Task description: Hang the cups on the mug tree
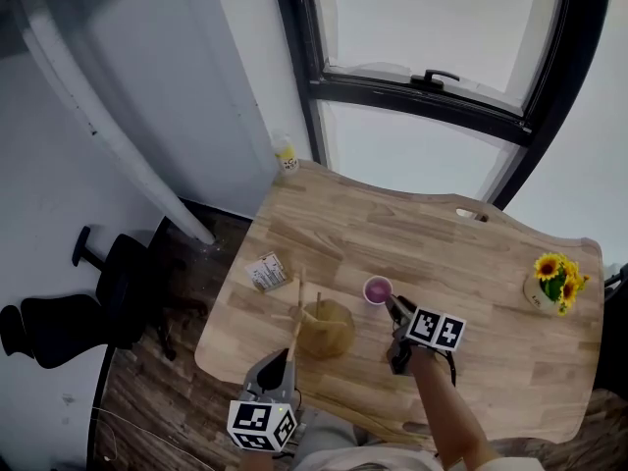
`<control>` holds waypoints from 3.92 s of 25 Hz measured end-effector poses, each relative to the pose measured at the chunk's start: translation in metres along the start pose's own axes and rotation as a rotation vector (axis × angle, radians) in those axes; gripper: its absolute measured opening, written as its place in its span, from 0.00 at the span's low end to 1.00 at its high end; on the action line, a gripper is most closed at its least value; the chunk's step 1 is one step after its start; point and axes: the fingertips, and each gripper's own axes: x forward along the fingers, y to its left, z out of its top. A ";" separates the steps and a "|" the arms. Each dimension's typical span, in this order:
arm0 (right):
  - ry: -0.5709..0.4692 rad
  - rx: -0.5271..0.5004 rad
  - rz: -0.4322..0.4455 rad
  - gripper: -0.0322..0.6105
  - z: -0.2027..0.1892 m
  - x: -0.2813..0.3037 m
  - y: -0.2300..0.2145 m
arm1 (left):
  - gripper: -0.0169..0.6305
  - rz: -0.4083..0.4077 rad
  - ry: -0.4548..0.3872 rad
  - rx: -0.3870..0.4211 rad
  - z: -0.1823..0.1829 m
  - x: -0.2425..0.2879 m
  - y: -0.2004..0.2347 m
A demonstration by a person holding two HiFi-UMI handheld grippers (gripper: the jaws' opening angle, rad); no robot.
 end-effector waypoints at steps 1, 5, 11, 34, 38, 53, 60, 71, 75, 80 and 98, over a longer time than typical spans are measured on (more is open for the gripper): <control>0.003 0.024 -0.004 0.24 -0.001 0.003 -0.003 | 0.03 -0.002 0.001 0.003 0.000 0.001 0.001; 0.024 0.096 -0.022 0.25 -0.006 0.013 -0.013 | 0.03 -0.009 0.007 0.019 0.000 0.004 0.001; 0.048 0.153 -0.043 0.24 -0.012 0.023 -0.023 | 0.03 -0.019 0.013 0.021 -0.002 0.007 0.002; 0.077 0.158 -0.073 0.08 -0.015 0.031 -0.027 | 0.03 -0.011 0.013 -0.001 -0.005 0.007 0.011; 0.072 0.147 -0.069 0.08 -0.014 0.030 -0.026 | 0.03 -0.005 0.010 -0.004 -0.006 0.005 0.011; -0.009 0.047 -0.036 0.08 0.007 0.019 -0.003 | 0.03 0.007 -0.014 -0.005 -0.005 -0.008 0.010; -0.072 -0.025 0.026 0.08 0.024 0.009 0.024 | 0.03 0.008 -0.025 0.000 -0.003 -0.016 0.006; -0.163 -0.149 0.083 0.08 0.055 -0.016 0.058 | 0.03 0.003 -0.051 0.011 0.003 -0.025 -0.006; -0.197 -0.188 0.099 0.08 0.066 -0.023 0.072 | 0.03 0.000 -0.060 0.021 0.006 -0.026 -0.011; -0.234 -0.257 0.107 0.08 0.076 -0.033 0.087 | 0.03 0.003 -0.075 0.024 0.009 -0.031 -0.012; -0.377 -0.626 0.112 0.08 0.109 -0.069 0.158 | 0.03 0.019 -0.118 0.022 0.019 -0.042 -0.016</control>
